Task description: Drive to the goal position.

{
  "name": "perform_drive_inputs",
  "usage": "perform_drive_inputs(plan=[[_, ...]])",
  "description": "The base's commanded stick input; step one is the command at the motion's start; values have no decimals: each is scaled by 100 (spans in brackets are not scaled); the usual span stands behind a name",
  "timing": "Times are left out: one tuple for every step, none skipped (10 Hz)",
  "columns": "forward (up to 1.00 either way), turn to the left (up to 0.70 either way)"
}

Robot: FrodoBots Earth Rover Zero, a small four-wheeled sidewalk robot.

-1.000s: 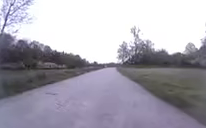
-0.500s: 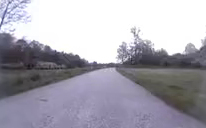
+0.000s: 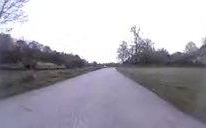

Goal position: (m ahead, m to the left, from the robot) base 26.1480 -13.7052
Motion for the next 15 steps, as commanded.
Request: perform_drive_inputs(plan=[[100, 0], [100, 0], [100, 0], [100, -5], [100, -27], [100, -40], [100, -20], [100, 0], [100, 0], [100, -23], [100, -40], [100, -14], [100, 0], [100, 0], [100, 0]])
